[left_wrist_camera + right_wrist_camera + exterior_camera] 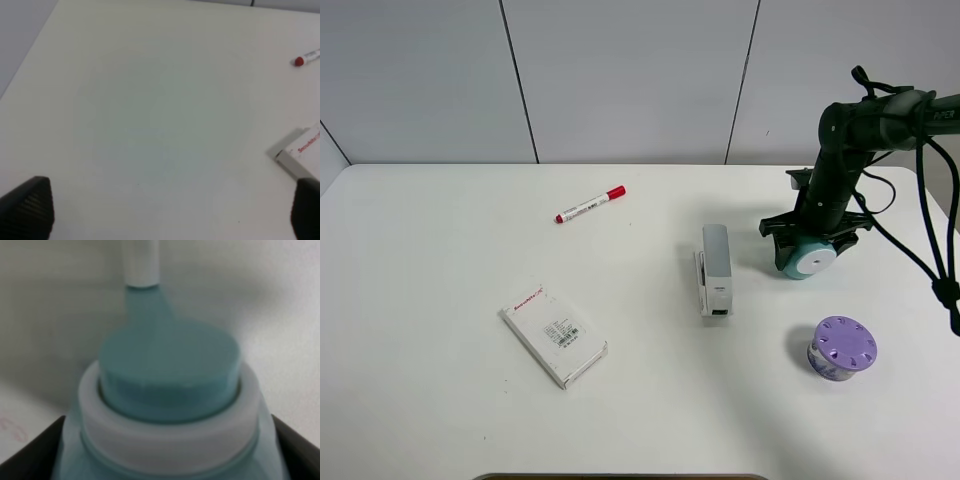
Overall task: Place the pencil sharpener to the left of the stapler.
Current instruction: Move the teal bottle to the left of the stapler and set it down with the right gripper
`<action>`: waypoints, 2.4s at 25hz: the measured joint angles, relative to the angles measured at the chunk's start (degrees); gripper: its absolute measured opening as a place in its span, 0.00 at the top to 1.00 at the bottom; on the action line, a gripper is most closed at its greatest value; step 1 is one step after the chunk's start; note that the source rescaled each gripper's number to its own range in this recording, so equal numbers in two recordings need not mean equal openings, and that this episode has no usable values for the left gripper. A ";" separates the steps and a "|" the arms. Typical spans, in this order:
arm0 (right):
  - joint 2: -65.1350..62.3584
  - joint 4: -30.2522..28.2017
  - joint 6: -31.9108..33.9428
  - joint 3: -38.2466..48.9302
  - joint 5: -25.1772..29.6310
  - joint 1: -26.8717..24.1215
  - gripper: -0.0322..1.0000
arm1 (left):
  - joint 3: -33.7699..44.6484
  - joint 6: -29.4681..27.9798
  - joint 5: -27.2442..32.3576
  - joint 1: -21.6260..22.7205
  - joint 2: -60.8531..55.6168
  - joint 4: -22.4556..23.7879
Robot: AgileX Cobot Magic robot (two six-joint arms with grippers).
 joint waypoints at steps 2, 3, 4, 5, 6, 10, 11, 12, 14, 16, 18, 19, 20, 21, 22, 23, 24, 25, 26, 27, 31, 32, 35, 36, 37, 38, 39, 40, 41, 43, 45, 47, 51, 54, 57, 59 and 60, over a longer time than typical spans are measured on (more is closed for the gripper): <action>0.00 0.00 0.00 0.00 0.00 0.00 0.97 | 0.00 0.00 0.00 0.00 0.00 0.00; 0.00 0.00 0.00 0.00 0.00 0.00 0.97 | 0.00 0.00 0.00 0.00 0.00 0.00; 0.00 0.00 0.00 0.00 0.00 0.00 0.97 | 0.00 0.00 0.00 0.00 0.00 0.00; 0.00 0.00 0.00 0.00 0.01 0.00 0.97 | 0.00 0.00 0.00 0.00 0.00 0.00; -0.06 0.00 0.00 0.00 0.06 0.00 0.97 | 0.00 0.00 0.00 0.00 0.00 0.00; -1.33 0.00 0.00 0.00 0.73 0.00 0.97 | 0.00 0.00 0.00 0.00 0.00 0.00; -1.95 0.00 0.00 0.00 0.89 0.00 0.97 | 0.00 0.00 0.00 0.00 0.00 0.00; -2.75 0.00 0.00 0.00 0.95 0.00 0.97 | 0.00 0.00 0.00 0.00 0.00 0.00; -4.51 0.00 0.00 0.00 1.01 0.00 0.97 | 0.00 0.00 0.00 0.00 0.00 0.00; -6.13 0.00 0.00 0.00 1.05 0.00 0.97 | 0.00 0.00 0.00 0.00 0.00 0.00; -7.86 0.00 0.00 0.00 1.00 0.00 0.97 | 0.00 0.00 0.00 0.00 0.00 0.00; -9.01 0.00 0.00 0.00 1.00 0.00 0.97 | 0.00 0.00 0.00 0.00 0.00 0.00; -9.91 0.00 0.00 0.00 1.00 0.00 0.97 | 0.00 0.00 0.00 0.00 0.00 0.00; -10.97 0.00 0.00 0.00 1.00 0.00 0.97 | 0.00 0.00 0.00 0.00 0.00 0.00; -11.87 0.11 0.00 0.00 1.00 0.00 0.97 | 0.00 0.00 0.00 0.00 0.00 0.00; -12.94 0.27 0.00 0.00 1.00 0.00 0.97 | 0.00 0.00 0.00 0.00 0.00 0.00; -13.98 0.64 0.00 0.00 1.05 0.00 0.97 | 0.00 0.00 0.00 0.00 0.00 0.00; -14.97 1.36 -0.05 0.00 1.05 0.00 0.97 | 0.00 0.00 0.00 0.00 0.00 0.00; -15.89 2.12 -0.28 0.00 1.08 0.00 0.97 | 0.00 0.00 0.00 0.00 0.00 0.00; -16.59 2.90 -0.82 0.00 1.12 0.00 0.97 | 0.00 0.00 0.00 0.00 0.00 0.00; -19.55 5.14 -2.57 0.00 1.19 0.75 0.97 | 0.00 0.00 0.00 0.00 0.00 0.00; -20.18 5.26 -2.83 0.00 1.19 1.36 0.97 | 0.00 0.00 0.00 0.00 0.00 0.00; -21.58 5.57 -3.34 0.00 1.26 3.97 0.97 | 0.00 0.00 0.00 0.00 0.00 0.00; -21.72 5.62 -3.47 0.00 1.29 5.10 0.97 | 0.00 0.00 0.00 0.00 0.00 0.00; -21.89 5.62 -3.52 0.00 1.33 6.13 0.97 | 0.00 0.00 0.00 0.00 0.00 0.00; -21.95 5.62 -3.60 0.00 1.36 7.43 0.97 | 0.00 0.00 0.00 0.00 0.00 0.00; -21.95 5.74 -3.69 0.00 1.40 8.74 0.97 | 0.00 0.00 0.00 0.00 0.00 0.00; -21.95 5.82 -3.69 0.00 1.40 10.06 0.97 | 0.00 0.00 0.00 0.00 0.00 0.00; -21.95 5.82 -3.69 0.00 1.23 11.18 0.97 | 0.00 0.00 0.00 0.00 0.00 0.00; -21.95 6.00 -3.74 0.00 0.72 13.79 0.97 | 0.00 0.00 0.00 0.00 0.00 0.00; -22.00 5.99 -3.74 0.00 -0.25 16.06 0.97 | 0.00 0.00 0.00 0.00 0.00 0.00; -22.00 5.99 -3.79 0.00 -0.93 18.50 0.97 | 0.00 0.00 0.00 0.00 0.00 0.00; -22.00 5.99 -3.85 0.00 -2.42 22.97 0.97 | 0.00 0.00 0.00 0.00 0.00 0.00; -22.00 5.99 -3.85 0.00 -3.77 26.45 0.97 | 0.00 0.00 0.00 0.00 0.00 0.00; -22.00 5.99 -3.85 0.00 -4.82 29.22 0.97 | 0.00 0.00 0.00 0.00 0.00 0.00; -21.87 5.99 -3.85 0.00 -4.93 30.60 0.97 | 0.00 0.00 0.00 0.00 0.00 0.00; -21.44 5.99 -3.85 0.00 -4.93 31.29 0.97 | 0.00 0.00 0.00 0.00 0.00 0.00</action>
